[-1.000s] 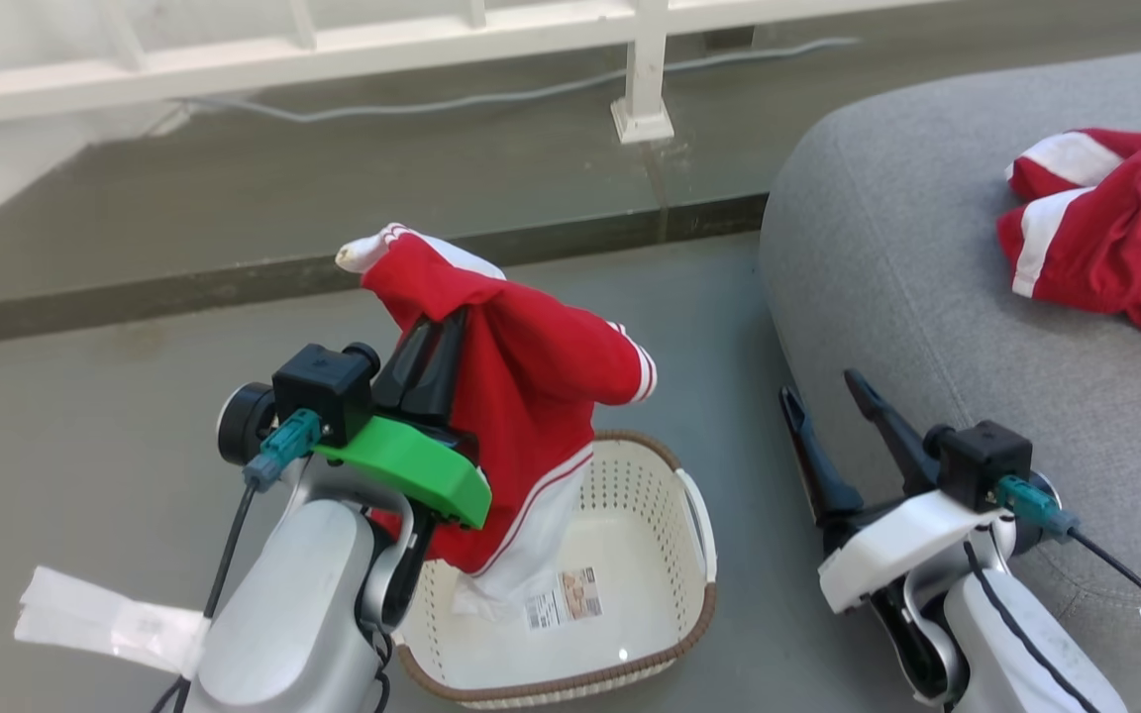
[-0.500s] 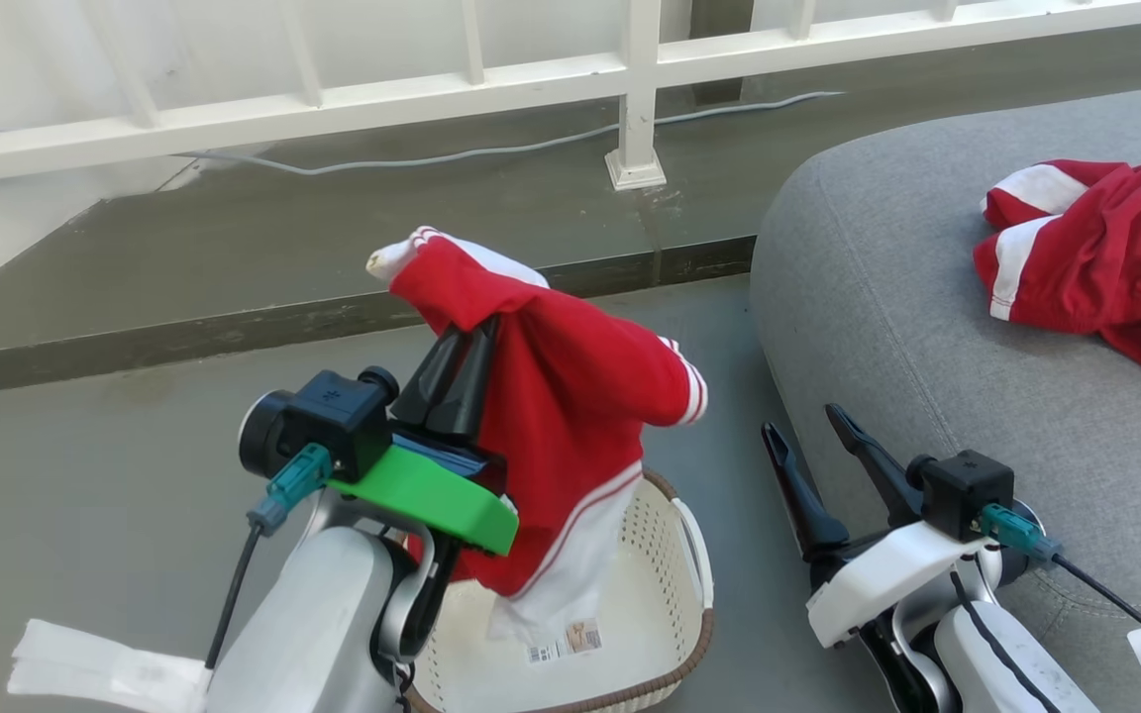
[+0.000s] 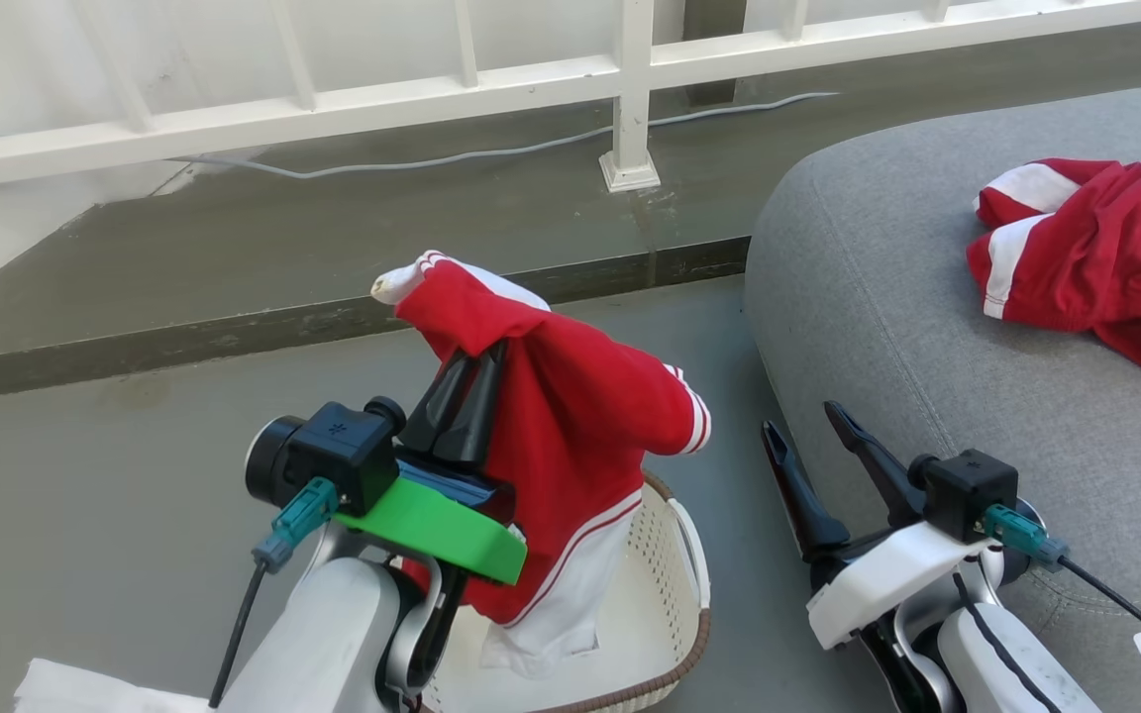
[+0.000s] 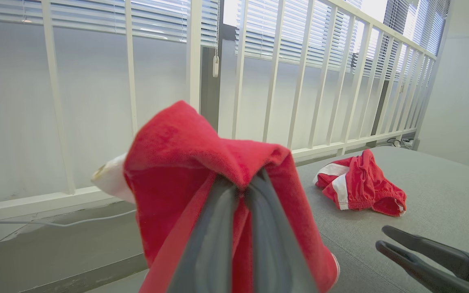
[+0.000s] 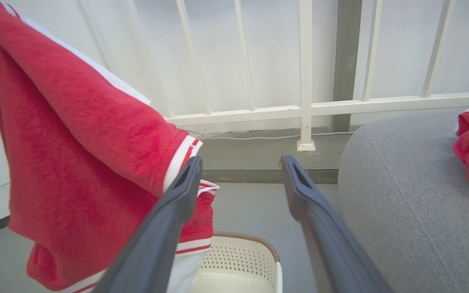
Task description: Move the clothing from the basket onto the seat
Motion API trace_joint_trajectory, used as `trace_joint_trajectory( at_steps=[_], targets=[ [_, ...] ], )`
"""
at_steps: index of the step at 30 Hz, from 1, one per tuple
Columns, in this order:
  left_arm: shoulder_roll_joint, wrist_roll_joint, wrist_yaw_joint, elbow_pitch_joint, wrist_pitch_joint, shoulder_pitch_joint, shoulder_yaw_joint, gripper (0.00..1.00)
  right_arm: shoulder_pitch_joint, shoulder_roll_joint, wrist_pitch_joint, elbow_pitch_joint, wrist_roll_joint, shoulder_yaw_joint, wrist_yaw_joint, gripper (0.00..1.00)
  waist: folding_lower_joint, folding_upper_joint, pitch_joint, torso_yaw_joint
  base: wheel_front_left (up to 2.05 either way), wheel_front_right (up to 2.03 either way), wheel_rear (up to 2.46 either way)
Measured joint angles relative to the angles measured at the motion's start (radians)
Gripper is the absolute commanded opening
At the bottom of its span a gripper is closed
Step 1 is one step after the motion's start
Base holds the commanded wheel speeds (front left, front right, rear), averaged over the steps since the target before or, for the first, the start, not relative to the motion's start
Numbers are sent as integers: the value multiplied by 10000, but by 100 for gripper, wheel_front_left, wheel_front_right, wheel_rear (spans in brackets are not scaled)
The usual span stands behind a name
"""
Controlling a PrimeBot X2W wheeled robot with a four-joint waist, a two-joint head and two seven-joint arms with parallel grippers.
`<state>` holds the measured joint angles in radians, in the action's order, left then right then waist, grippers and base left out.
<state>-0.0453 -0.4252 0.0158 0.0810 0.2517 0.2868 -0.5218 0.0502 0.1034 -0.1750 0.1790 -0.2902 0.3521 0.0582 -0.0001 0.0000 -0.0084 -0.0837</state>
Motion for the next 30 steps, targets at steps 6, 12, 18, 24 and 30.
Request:
trace_joint_trajectory(
  at_steps=[6, 12, 18, 24, 30],
  targets=[
    [-33, 0, -90, -238, -42, -81, -17, 0, -16, 115, 86, -226, 0, 0, -8, 100, 0, 0, 16, -18, 0, 0, 0],
    [-58, 0, -171, -339, -61, -117, -29, 0, -12, 109, 90, -805, 2, 157, -58, 100, 1, 0, 23, -23, 0, 0, 0],
    [-75, 35, -176, -527, -138, -210, -82, 0, 141, -48, 207, -1553, 8, 803, 226, 100, 0, 0, 32, -32, 0, 0, 0],
    [-73, 48, -176, -598, -224, -214, -270, 0, 586, -119, 485, -1906, 6, 1615, 403, 100, 0, 0, 58, -11, 0, 0, 0],
    [-71, 79, -169, -660, -313, -214, -428, 0, 972, -190, 736, -1797, 0, 2414, 556, 100, 0, 0, 97, 72, 0, 0, 0]
  ],
)
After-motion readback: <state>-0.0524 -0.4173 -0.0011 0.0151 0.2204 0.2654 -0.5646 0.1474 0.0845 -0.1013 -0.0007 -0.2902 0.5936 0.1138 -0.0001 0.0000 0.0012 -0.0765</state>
